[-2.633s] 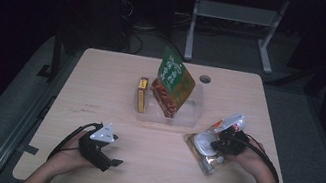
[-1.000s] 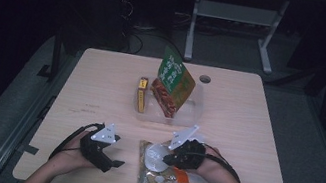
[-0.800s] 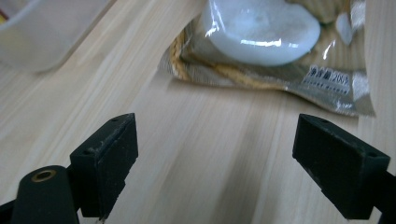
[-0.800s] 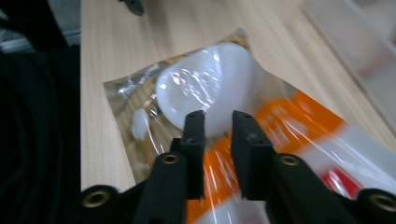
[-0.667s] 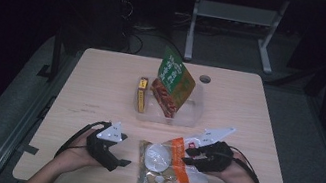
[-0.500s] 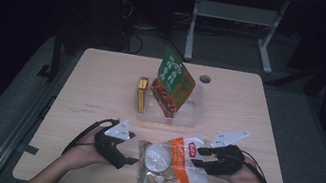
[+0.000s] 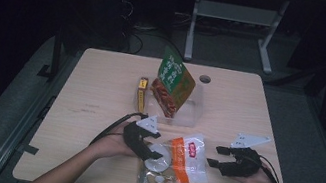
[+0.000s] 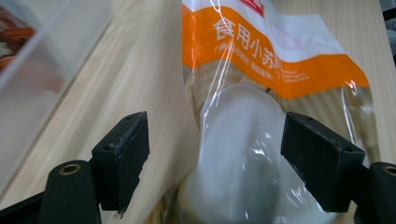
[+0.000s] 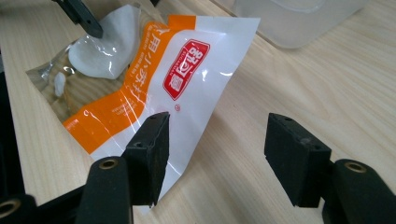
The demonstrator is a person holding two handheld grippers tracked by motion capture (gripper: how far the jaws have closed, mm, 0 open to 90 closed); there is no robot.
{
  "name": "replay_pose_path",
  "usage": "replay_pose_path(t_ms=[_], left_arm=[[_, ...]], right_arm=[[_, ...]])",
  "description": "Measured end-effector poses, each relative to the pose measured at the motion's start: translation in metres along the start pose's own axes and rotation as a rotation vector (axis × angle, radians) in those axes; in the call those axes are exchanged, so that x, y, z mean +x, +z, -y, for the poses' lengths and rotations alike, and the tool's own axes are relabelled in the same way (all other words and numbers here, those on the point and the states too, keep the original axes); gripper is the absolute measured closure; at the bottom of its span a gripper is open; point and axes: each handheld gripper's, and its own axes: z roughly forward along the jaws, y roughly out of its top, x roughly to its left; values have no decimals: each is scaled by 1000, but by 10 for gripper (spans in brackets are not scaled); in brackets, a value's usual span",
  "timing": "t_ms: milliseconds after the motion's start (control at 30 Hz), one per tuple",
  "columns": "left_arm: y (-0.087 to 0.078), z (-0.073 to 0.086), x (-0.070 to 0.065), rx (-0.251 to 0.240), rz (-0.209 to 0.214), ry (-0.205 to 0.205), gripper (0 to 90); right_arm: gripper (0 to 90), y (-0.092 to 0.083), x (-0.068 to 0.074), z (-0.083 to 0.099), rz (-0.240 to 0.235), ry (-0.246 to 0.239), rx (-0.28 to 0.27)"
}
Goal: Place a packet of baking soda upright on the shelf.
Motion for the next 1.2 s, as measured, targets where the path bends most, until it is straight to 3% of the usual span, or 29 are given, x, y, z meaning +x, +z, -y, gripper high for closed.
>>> replay_pose_path(t_ms=[100, 300, 500, 800, 900, 1200], left_arm=[[12, -1, 3, 16, 39, -4, 253], [23, -2, 5, 19, 149, -23, 418], [24, 1, 6, 22, 195, -50, 590], [11, -1, 4, -8, 195, -43, 883], [5, -2, 1, -23, 188, -27, 892], [-27, -3, -5, -65, 111, 28, 895]], right_arm=[[400, 1, 0, 1, 0, 2, 11], [401, 4, 1, 0, -2, -1, 27], [401, 5, 1, 0, 0, -11, 23], [403, 6, 2, -1, -13, -19, 26], [400, 6, 2, -1, -20, -23, 20], [384, 2, 3, -4, -50, -26, -24]])
